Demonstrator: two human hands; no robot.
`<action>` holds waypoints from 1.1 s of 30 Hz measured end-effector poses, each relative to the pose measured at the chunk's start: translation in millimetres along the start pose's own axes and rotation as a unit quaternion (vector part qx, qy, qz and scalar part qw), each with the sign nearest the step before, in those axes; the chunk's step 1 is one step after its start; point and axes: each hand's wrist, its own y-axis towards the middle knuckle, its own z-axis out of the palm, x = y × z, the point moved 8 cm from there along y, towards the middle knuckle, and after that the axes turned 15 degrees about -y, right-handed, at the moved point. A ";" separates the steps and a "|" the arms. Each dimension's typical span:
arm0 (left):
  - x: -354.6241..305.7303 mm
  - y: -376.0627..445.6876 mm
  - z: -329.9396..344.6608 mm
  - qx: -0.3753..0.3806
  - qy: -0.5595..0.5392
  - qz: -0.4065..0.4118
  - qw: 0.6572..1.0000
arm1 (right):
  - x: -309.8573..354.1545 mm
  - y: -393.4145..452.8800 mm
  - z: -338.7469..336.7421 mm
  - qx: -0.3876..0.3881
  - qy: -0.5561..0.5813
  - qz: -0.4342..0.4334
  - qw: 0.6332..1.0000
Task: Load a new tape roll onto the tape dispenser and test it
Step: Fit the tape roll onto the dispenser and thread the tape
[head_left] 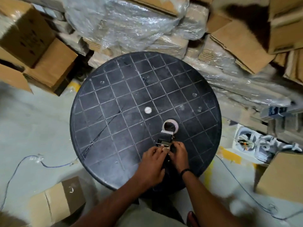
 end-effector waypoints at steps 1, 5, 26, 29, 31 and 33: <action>-2.0 1.1 3.8 -0.006 0.022 0.005 1.000 | -2.7 -2.9 -2.9 -0.001 0.006 -0.008 1.000; -15.3 12.2 15.1 0.010 0.034 0.056 0.998 | -14.1 -11.2 -17.9 -0.033 -0.011 -0.016 0.999; -48.8 24.8 36.7 0.059 0.128 0.096 0.985 | -37.0 1.8 -3.4 -0.005 0.101 -0.027 0.994; -45.4 21.9 46.0 0.080 0.130 0.095 0.984 | -29.6 1.6 -9.6 -0.001 0.041 -0.075 0.996; -42.6 17.7 49.3 0.075 0.124 0.086 0.986 | -25.3 2.1 -16.5 -0.012 -0.021 -0.099 0.995; -41.7 16.5 48.1 0.066 0.116 0.081 0.988 | -24.7 1.4 -22.5 -0.021 -0.028 -0.091 0.995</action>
